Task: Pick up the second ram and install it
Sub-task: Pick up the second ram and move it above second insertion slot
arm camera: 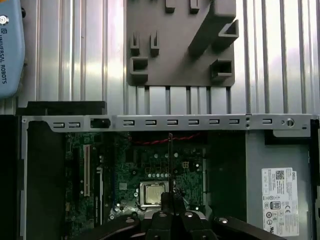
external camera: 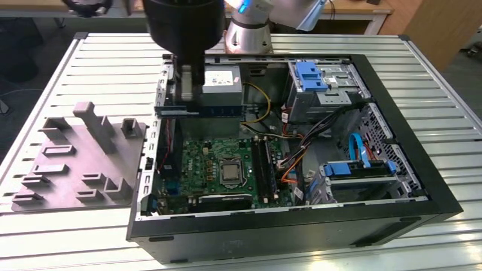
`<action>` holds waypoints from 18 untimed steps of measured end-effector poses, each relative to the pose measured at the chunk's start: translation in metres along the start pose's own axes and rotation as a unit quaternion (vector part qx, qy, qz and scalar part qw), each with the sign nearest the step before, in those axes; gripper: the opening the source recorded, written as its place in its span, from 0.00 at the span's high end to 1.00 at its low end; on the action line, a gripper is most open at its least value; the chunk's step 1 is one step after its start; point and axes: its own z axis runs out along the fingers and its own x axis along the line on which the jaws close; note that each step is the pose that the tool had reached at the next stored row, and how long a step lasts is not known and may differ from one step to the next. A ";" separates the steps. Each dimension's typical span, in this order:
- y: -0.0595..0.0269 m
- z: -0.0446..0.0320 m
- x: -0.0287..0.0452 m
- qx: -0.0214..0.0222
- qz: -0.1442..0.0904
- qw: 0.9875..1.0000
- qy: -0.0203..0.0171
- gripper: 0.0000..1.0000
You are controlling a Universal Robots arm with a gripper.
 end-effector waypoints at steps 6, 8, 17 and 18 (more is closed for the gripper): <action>-0.0274 -0.0012 -0.0008 0.000 0.000 1.000 0.000 0.88; -0.0363 -0.0016 -0.0011 0.000 0.000 1.000 0.000 0.88; -0.0509 -0.0022 -0.0015 0.000 0.000 1.000 0.000 0.88; -0.0510 -0.0021 -0.0015 0.000 0.000 1.000 0.000 0.88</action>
